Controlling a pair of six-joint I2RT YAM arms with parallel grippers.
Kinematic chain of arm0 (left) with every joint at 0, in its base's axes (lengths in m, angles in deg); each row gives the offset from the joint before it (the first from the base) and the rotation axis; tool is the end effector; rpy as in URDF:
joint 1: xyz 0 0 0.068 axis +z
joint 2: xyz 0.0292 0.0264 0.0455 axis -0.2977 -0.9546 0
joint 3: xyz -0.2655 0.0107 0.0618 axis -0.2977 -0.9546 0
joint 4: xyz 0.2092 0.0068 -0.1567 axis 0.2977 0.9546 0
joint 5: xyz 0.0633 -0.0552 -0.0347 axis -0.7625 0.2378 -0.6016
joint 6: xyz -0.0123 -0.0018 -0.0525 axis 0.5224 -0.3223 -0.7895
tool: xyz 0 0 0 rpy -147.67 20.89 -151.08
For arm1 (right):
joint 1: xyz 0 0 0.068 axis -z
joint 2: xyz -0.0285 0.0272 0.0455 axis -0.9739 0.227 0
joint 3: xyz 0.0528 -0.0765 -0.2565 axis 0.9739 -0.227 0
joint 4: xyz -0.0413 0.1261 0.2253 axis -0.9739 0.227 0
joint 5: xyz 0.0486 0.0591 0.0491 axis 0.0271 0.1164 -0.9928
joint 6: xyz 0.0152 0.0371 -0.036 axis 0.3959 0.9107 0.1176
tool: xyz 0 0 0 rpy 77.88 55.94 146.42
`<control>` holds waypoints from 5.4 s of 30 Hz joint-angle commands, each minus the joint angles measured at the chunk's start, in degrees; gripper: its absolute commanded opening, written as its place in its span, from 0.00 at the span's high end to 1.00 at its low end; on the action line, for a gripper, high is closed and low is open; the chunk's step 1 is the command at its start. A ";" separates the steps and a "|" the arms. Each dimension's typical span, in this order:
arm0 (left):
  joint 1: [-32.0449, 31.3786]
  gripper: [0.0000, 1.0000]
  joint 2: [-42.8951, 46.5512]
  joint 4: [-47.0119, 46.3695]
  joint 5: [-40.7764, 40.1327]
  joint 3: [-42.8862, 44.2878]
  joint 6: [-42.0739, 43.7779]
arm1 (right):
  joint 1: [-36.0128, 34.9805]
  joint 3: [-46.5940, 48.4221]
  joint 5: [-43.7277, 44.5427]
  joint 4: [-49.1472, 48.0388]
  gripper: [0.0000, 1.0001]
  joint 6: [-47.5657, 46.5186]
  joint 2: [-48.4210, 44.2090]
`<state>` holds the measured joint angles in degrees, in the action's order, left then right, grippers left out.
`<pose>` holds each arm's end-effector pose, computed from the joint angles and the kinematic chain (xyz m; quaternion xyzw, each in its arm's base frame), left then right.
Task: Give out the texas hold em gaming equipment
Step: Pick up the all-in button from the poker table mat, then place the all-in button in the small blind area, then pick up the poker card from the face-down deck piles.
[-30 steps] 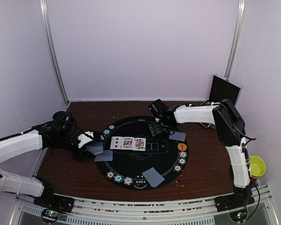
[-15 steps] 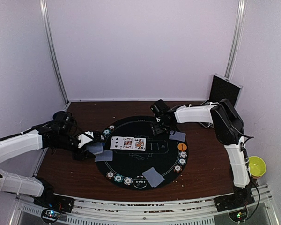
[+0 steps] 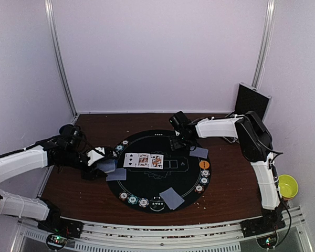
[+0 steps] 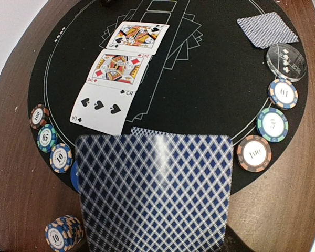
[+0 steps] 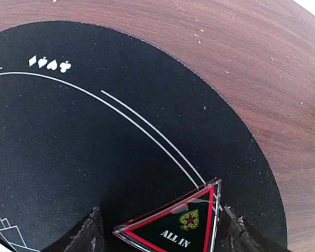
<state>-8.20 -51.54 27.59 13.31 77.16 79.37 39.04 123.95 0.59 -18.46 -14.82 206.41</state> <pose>0.1893 -0.1052 0.2095 0.5303 0.7735 -0.1539 0.3111 0.3891 0.2938 0.1411 -0.1429 0.9445 0.0499 0.2917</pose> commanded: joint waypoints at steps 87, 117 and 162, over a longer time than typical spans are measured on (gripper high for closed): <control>4.60 0.47 4.88 1.02 0.17 -1.19 2.91 | -25.63 28.54 -6.09 -9.09 0.45 7.49 19.20; 4.68 0.47 4.35 0.65 0.25 -1.21 2.98 | -25.79 29.50 -5.25 -7.46 0.21 6.52 18.70; -1.68 0.47 -1.90 2.01 3.93 3.17 0.90 | -25.53 -20.46 -31.80 -57.36 0.18 36.06 -7.89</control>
<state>-9.38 -54.62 30.67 15.80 79.26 80.88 13.64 100.65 -28.54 -71.48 17.38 196.71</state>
